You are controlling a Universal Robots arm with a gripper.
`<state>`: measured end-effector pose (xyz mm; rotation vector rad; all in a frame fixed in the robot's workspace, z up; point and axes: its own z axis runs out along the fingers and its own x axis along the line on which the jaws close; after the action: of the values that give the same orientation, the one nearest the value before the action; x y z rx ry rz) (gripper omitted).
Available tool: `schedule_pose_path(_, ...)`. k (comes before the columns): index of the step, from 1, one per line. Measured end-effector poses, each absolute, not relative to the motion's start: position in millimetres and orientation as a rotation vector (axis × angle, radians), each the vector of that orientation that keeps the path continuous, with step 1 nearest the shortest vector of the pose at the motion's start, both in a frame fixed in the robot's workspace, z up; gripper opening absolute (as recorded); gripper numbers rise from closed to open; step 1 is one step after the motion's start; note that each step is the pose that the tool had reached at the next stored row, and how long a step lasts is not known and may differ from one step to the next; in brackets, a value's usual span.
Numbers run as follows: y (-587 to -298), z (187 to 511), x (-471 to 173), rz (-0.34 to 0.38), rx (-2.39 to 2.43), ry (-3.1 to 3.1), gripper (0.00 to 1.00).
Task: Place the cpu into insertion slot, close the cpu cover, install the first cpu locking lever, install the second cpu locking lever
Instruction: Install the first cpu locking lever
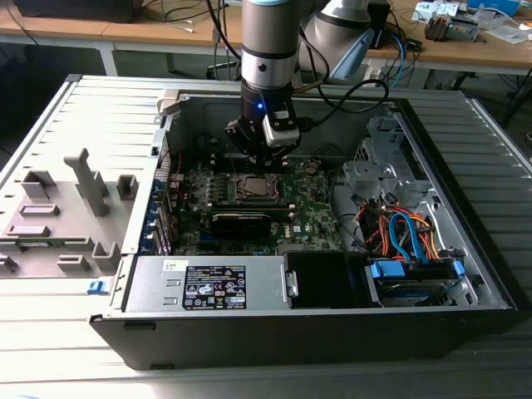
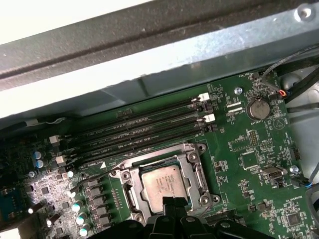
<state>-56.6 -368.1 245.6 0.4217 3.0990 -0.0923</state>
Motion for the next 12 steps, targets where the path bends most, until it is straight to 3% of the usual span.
schedule_pose_path(12,-368.0,245.6,-56.6,-0.092,0.401,3.101,0.11)
